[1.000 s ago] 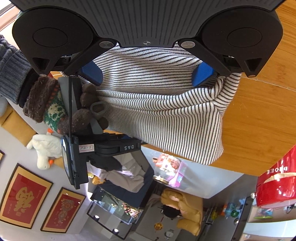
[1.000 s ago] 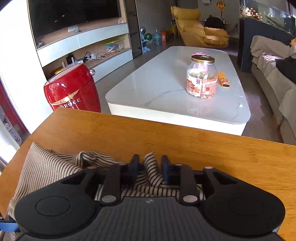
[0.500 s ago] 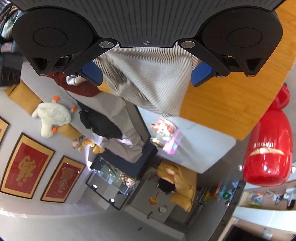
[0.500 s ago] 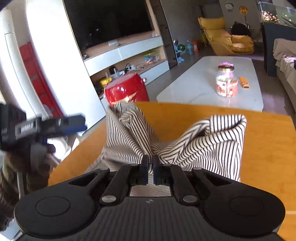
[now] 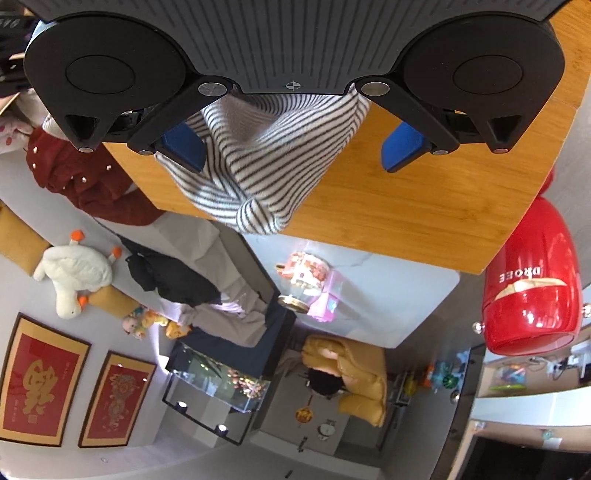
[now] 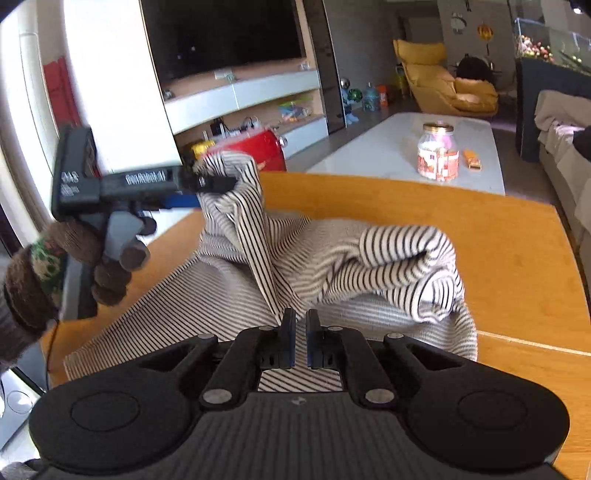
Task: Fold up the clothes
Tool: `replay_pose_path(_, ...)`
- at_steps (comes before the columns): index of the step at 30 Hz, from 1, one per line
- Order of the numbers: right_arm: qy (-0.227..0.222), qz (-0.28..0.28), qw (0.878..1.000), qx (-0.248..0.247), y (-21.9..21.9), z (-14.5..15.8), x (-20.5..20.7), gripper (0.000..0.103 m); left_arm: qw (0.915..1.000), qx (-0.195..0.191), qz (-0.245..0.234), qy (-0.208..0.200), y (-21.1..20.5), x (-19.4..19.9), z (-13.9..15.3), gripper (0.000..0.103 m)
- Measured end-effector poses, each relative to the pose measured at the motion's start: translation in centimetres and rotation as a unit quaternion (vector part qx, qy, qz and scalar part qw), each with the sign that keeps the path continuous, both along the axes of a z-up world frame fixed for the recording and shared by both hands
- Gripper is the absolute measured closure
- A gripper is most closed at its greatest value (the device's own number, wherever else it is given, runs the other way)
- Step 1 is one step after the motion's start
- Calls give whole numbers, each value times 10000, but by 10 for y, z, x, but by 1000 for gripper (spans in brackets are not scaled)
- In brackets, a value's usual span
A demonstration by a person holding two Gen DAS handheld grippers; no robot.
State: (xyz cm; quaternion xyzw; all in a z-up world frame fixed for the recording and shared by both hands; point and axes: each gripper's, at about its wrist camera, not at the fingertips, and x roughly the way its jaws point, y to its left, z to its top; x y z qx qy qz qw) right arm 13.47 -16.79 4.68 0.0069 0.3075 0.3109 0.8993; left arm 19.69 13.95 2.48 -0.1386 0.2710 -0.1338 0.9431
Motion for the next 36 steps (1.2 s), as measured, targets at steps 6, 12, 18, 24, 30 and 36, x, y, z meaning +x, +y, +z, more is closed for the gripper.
replay_pose_path(6, -716, -394, 9954, 491, 7, 43, 25, 60, 9987, 255, -327, 286, -5, -9, -20, 0)
replay_pose_path(12, -65, -467, 9957, 802, 50, 21, 112, 57, 9990, 128, -394, 147, -1, -24, -12, 0)
replay_pose_path(18, 225, 252, 9994, 19, 74, -25, 80, 59, 9995, -129, -49, -279, 31, -57, 29, 0)
replay_pose_path(24, 58, 326, 9991, -249, 58, -41, 26, 59, 9979, -122, -193, -605, 10, -45, 52, 0)
replay_pose_path(30, 299, 82, 9995, 39, 30, -35, 5, 59, 9978, -135, -269, -584, -26, -4, 48, 0)
replay_pose_path(36, 528, -686, 9919, 926, -30, -16, -15, 31, 9979, -249, -456, -388, -27, 9, 30, 0)
